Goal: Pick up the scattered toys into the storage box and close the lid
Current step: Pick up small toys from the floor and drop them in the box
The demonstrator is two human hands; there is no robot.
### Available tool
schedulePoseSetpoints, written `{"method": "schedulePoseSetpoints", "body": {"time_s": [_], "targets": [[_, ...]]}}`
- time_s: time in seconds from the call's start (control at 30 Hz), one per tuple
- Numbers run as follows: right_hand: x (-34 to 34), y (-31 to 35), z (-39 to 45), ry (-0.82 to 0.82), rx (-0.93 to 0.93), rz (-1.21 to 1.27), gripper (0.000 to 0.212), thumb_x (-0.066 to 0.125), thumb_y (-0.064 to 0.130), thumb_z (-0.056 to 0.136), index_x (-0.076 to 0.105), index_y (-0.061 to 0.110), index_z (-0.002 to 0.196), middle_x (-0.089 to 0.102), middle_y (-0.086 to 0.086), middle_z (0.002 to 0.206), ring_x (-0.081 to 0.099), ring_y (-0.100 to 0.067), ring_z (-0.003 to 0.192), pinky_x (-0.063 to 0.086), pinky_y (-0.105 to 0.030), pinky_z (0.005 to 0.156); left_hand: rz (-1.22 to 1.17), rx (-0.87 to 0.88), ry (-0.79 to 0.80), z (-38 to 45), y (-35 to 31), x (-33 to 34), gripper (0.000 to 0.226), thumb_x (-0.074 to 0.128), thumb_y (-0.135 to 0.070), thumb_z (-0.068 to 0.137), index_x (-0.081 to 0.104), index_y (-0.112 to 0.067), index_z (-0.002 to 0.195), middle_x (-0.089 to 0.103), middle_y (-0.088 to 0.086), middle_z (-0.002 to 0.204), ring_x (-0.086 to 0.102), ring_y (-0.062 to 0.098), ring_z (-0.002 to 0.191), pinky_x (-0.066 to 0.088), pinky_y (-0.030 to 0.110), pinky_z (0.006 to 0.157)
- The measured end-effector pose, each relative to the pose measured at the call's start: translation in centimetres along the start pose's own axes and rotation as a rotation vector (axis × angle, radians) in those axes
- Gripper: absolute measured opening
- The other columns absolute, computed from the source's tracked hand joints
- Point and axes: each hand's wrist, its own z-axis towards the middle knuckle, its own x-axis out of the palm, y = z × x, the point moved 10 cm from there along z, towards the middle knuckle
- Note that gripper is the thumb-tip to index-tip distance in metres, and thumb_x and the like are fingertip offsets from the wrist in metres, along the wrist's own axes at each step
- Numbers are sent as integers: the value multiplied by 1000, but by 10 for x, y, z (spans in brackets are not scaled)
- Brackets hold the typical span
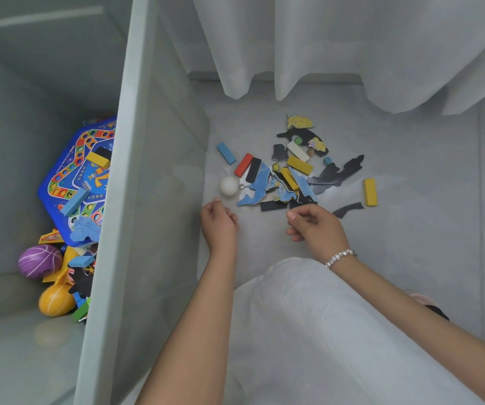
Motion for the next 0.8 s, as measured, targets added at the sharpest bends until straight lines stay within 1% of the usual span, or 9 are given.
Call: {"method": "schedulePoseSetpoints", "body": {"time_s": [0.1,0.23,0.33,0.4,0.43,0.53,0.63,0.7,0.8], "targets": [[-1,3,5,-6,-5,10,5,57,11,90,62,9,90,61,-1,74,61,-10,62,52,-13,54,-54,-109,86,-4,2,8,19,34,-7,87,39,-15,70,41,0,63,33,6,35,16,13,34],[-3,-6,9,-7,67,36,17,48,10,94,64,8,97,61,0,81,61,-11,68,53,-18,59,-56,-148,79,-3,-2,9,26,39,-16,89,37,-17,63,31,-2,58,25,6,34,15,14,34],[-2,-13,12,-6,131,69,19,46,11,94,64,10,93,60,0,82,59,-11,70,50,-21,60,150,30,4,8,-17,3,45,47,-36,94,39,-17,55,34,-2,50,31,12,40,26,22,43],[-5,-13,14,-22,135,59,17,47,13,93,64,11,94,58,2,80,57,-10,68,49,-21,60,329,210,-73,8,-34,0,48,49,-41,94,43,-16,53,40,-2,50,38,18,53,29,29,51],[-7,-12,14,-36,127,39,15,50,17,93,63,11,96,57,3,79,56,-9,67,48,-20,59,385,269,-105,6,-40,0,47,50,-40,94,43,-14,56,41,-3,53,40,19,59,27,28,53],[-14,-7,15,-99,56,-83,16,57,27,90,57,15,99,53,4,76,51,-9,64,44,-14,56,480,314,-125,3,-48,2,41,55,-45,90,45,-11,69,45,-6,62,48,21,70,26,21,56],[-17,7,19,-153,-88,-311,25,62,29,87,53,17,107,47,2,77,44,-4,63,36,-4,50,612,275,-107,14,-47,7,53,57,-56,84,50,-5,73,58,9,73,58,29,80,31,24,61],[-12,13,22,-155,-160,-433,41,65,30,84,48,18,120,47,-3,98,45,-4,74,34,-5,58,713,253,-87,24,-46,12,70,55,-67,78,58,3,77,66,20,85,62,34,83,35,28,60],[1,21,31,-169,-237,-608,64,67,38,81,36,18,133,38,-10,123,42,-19,109,34,-18,86,823,215,-36,33,-44,21,83,51,-79,69,63,1,89,68,14,93,63,31,84,40,27,60]]}}
